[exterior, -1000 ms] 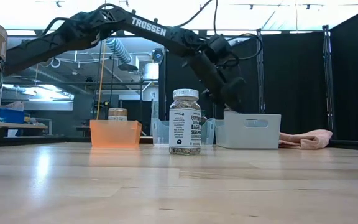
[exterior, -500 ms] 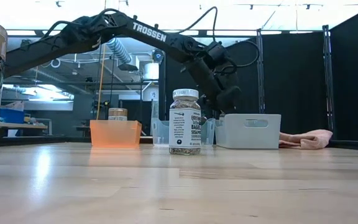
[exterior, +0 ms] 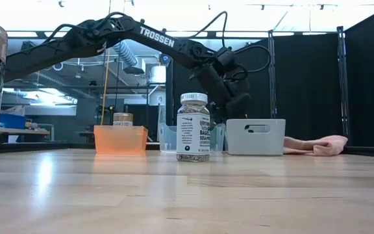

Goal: Sort spices by type
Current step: Put the bottom white seasoning bottle into the gray bin

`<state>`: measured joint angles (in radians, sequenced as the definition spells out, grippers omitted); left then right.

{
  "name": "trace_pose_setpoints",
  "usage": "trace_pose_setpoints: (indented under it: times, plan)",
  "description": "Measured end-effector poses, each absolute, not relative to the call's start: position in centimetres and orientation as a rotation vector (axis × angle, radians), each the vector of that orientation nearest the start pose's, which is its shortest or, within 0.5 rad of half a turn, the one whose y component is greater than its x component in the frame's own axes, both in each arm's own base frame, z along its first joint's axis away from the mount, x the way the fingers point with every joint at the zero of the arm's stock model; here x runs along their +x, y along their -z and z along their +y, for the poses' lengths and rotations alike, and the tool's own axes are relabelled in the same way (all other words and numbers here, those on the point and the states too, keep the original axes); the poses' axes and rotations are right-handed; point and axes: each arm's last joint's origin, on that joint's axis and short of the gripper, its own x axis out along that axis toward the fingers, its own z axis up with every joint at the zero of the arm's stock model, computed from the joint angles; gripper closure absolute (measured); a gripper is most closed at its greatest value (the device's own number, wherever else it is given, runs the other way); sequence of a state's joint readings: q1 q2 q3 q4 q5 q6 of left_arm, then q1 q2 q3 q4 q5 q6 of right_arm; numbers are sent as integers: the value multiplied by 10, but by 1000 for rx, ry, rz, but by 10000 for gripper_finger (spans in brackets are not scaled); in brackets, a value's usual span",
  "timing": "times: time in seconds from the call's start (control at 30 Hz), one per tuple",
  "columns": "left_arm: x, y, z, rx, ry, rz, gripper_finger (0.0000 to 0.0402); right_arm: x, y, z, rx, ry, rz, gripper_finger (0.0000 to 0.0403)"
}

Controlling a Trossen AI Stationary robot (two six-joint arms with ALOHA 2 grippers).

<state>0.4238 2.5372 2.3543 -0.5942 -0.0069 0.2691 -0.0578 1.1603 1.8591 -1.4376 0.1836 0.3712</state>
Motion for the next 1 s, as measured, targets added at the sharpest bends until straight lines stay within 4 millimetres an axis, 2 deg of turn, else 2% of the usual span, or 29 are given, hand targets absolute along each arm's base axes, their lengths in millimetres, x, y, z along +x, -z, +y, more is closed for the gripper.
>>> trace_pose_setpoints:
  times: [0.8,0.9,1.0]
  plan:
    - [510,-199,230,122,-271,796,191,134,-484,-13,296,368,687,155]
    - [510,-199,230,121,-269,796,178,134,-484,-13,296,368,687,155]
    - [510,-198,230,119,-268,805,148,134,-484,-13,296,368,687,155]
